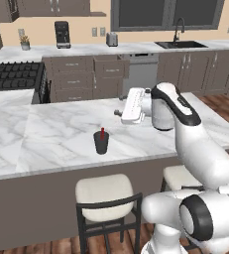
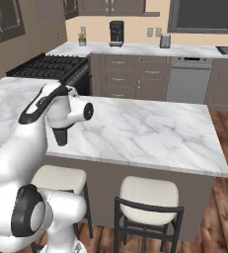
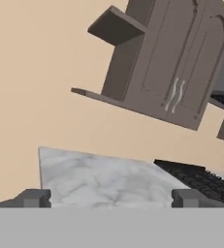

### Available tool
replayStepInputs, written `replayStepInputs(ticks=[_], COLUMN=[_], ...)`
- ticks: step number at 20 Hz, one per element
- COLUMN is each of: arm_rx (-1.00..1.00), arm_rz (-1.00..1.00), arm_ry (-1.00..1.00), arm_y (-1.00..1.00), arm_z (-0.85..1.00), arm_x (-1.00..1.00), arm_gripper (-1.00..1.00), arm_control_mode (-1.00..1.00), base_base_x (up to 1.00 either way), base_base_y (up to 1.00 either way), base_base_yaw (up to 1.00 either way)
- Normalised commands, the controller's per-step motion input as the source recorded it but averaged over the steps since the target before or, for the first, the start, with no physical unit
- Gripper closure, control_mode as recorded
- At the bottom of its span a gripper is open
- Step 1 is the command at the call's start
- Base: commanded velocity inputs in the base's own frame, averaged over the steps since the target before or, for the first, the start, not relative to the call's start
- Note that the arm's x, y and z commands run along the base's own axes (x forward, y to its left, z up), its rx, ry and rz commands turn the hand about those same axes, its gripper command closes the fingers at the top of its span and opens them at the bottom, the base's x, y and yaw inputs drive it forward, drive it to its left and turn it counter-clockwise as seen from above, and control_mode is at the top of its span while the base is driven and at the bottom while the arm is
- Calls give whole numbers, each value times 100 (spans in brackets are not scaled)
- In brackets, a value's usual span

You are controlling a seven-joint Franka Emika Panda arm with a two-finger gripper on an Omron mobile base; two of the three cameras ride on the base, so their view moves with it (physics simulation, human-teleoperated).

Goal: Take a straw from the drawer in front and place it inside the glass cup on the dining counter.

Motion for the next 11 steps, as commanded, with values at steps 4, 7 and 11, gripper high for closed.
replayStepInputs(ticks=[4, 7, 11], arm_rx=[-22, -25, -26], arm_rz=[-12, -12, -14], arm_ry=[3, 9, 11], arm_y=[-40, -47, -38], arm_z=[66, 30, 11], arm_x=[-90, -99, -100], arm_gripper=[-100, -100, -100], arm_control_mode=[-100, -100, -100], base_base_x=[0, 0, 0], base_base_y=[0, 0, 0], base_base_yaw=[0, 0, 0])
